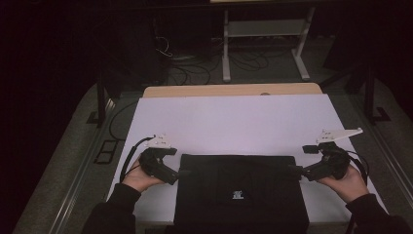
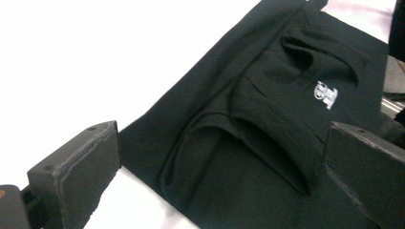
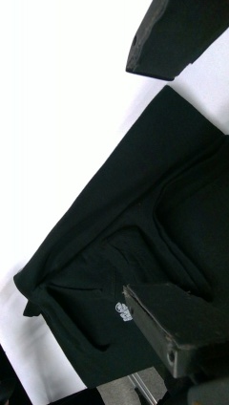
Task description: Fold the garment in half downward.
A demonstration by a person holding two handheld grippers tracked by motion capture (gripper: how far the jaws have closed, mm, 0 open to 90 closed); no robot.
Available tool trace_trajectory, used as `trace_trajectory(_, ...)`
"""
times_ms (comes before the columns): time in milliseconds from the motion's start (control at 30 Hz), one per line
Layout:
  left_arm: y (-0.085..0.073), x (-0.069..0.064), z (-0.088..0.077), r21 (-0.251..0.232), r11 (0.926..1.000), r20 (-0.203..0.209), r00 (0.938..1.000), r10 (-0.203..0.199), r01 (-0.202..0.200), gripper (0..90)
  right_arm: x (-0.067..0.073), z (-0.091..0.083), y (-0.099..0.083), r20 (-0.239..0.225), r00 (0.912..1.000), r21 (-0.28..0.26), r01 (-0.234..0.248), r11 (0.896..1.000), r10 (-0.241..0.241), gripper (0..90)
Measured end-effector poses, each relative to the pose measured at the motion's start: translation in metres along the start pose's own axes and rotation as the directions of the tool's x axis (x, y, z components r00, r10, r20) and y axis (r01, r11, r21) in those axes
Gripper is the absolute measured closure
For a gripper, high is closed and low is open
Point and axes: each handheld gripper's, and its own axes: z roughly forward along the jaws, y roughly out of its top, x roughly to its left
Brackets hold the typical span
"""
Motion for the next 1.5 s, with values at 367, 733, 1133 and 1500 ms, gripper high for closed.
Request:
trace_trajectory(367, 0.002, 0.016, 0.01, 0.027, 0.9985, 0.027, 0.9985, -0.047, 0.047, 0.0, -0.005, 0.008, 0.003, -0.003, 1.0, 0.018, 0.003, 1.0, -0.003, 0.0)
trace_trajectory(733, 0.002, 0.023, 0.02, 0.034, 0.9978, 0.012, 0.9983, -0.058, 0.057, 0.0, -0.009, 0.02, 0.005, 0.003, 1.0, 0.046, 0.009, 0.999, -0.009, 0.0)
trace_trajectory(1133, 0.001, 0.03, 0.03, 0.034, 0.998, 0.014, 0.9985, -0.053, 0.053, 0.0, -0.018, 0.031, 0.006, 0.004, 0.9999, 0.058, 0.01, 0.998, -0.011, 0.0)
trace_trajectory(1500, -0.003, 0.038, 0.04, 0.024, 0.9982, 0.005, 0.9984, -0.056, 0.056, 0.0, -0.027, 0.037, 0.003, 0.007, 0.9999, 0.066, -0.01, 0.998, 0.01, 0.0)
